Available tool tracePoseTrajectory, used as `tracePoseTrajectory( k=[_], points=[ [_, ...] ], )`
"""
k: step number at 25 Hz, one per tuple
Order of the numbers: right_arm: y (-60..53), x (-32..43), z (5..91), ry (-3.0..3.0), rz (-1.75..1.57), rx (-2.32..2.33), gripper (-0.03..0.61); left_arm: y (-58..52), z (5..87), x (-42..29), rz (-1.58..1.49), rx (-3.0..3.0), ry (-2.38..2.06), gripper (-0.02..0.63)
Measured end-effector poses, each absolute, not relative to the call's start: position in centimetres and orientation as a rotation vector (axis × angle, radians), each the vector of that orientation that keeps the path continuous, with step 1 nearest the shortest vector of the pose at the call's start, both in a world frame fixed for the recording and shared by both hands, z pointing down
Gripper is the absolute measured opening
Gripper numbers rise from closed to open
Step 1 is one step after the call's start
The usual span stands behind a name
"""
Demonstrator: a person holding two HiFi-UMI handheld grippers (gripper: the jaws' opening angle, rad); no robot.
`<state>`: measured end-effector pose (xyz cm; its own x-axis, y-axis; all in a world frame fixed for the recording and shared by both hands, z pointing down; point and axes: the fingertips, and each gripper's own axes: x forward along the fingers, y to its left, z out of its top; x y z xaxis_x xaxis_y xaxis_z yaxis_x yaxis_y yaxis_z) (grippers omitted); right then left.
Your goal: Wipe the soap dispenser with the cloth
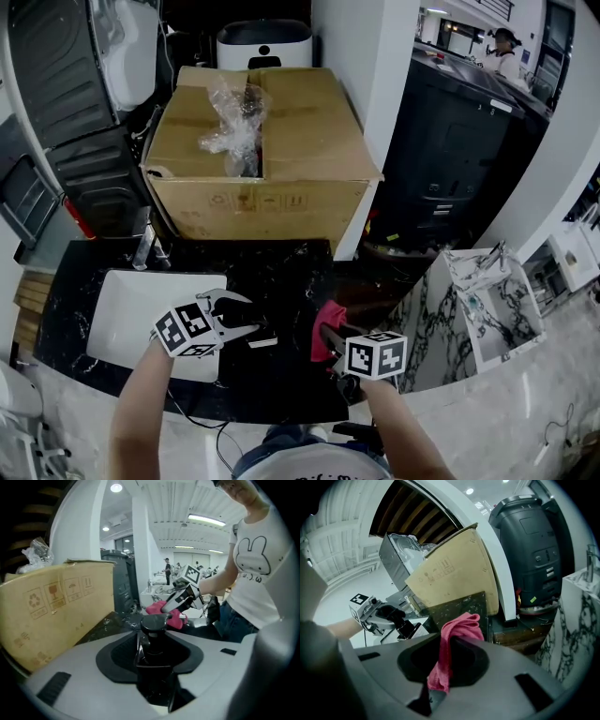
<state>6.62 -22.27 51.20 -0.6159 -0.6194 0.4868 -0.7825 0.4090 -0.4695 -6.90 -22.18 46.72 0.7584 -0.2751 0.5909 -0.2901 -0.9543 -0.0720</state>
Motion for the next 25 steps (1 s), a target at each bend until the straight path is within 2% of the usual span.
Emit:
tracePoseTrajectory(
  k=[2, 5, 9, 10, 15, 23, 24, 25],
  points=[
    [-22.3, 6.5, 51.1, -2.433, 1.007, 1.229, 0.051, -22.5, 46.5, -7.3, 0.874, 2.913, -0.681, 0.201],
    [-22.3, 6.1, 51.0, -2.441, 1.010, 1.216, 0.051, -22.3, 46.2, -7.8, 0.601, 2.833, -0.986, 0.227],
    [-22.5, 5.8, 50.7, -2.456, 1.010, 1.209, 0.051, -22.0, 45.7, -8.2, 0.295, 2.638, -1.347, 0.225],
    [-22.5, 5.8, 50.6, -2.459, 1.011, 1.209, 0.051, -22.0, 45.7, -8.3, 0.254, 2.577, -1.432, 0.208],
    [-22.2, 6.0, 50.3, -2.464, 1.020, 1.211, 0.051, -21.6, 46.2, -7.4, 0.224, 2.351, -1.705, 0.141],
    [-21.4, 6.2, 50.2, -2.474, 1.031, 1.214, 0.051, -22.6, 46.5, -7.5, 0.320, 2.094, -2.031, 0.141],
    [-21.3, 6.2, 50.2, -2.473, 1.032, 1.215, 0.051, -22.7, 46.4, -7.6, 0.332, 2.073, -2.057, 0.134],
    [-21.2, 6.2, 50.2, -2.472, 1.035, 1.216, 0.051, -22.8, 46.4, -7.5, 0.341, 2.068, -2.065, 0.100]
  ],
)
